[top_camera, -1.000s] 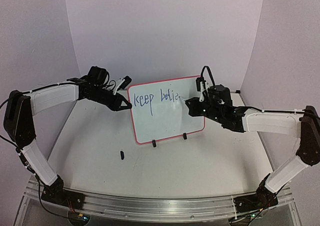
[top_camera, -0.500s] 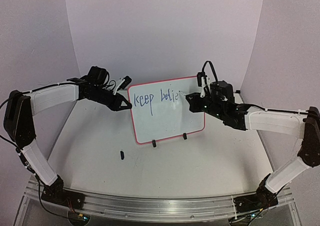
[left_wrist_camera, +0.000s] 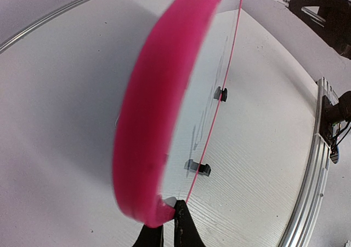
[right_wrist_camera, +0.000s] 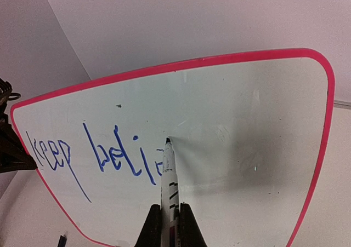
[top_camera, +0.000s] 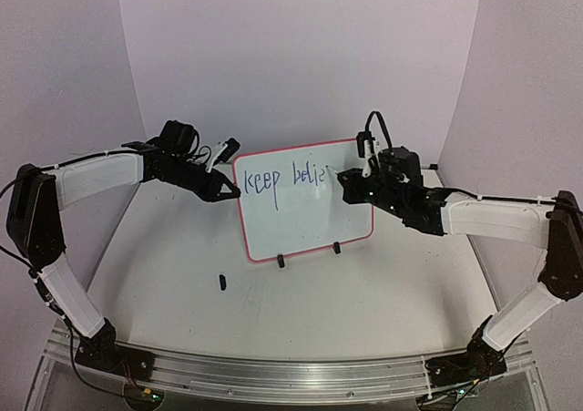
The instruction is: Write a sentence on the whiteboard
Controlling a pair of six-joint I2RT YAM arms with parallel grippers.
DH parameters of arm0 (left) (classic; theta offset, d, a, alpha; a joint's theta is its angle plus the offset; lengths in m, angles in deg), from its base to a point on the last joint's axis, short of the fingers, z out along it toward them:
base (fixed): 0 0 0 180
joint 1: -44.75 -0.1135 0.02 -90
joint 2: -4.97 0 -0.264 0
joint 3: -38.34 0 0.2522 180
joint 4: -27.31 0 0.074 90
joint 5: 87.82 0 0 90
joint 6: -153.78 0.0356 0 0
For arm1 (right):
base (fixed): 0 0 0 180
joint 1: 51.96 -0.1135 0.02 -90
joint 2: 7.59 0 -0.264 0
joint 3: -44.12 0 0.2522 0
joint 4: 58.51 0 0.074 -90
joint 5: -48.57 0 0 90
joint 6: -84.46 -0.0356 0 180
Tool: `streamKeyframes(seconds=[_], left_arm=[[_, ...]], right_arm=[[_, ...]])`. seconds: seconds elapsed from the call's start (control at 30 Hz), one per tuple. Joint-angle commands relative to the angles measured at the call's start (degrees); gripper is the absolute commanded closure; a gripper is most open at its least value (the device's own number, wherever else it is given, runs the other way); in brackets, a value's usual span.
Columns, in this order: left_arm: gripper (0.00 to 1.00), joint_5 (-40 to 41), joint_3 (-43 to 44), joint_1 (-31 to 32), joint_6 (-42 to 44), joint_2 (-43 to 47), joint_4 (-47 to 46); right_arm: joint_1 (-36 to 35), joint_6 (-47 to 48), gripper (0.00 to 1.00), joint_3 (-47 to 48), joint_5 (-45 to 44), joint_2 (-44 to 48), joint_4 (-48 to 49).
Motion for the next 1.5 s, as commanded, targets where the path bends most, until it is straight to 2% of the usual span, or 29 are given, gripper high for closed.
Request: streamKeyframes(seconds=[0.0, 0.43, 1.1, 1.47], left_arm=[[1.0, 5.08, -0.42, 1.36, 3.65, -2.67, 5.75], [1.0, 4.94, -0.42, 1.44, 3.57, -2.6, 5.7], [1.0, 5.02, -0.42, 1.44, 3.62, -2.67, 5.78], [1.0, 5.11, -0.42, 1.45, 3.67, -2.67, 5.75]], right_arm=[[0.1, -0.89, 1.0, -1.48, -1.76, 0.45, 0.58], [0.1, -2.76, 1.0, -4.57, -2.5, 1.52, -0.39], [0.1, 2.6, 1.0, 2.27, -5.07, 1.44, -2.7], [0.1, 2.07, 1.0, -0.8, -2.37, 5.18, -1.41]])
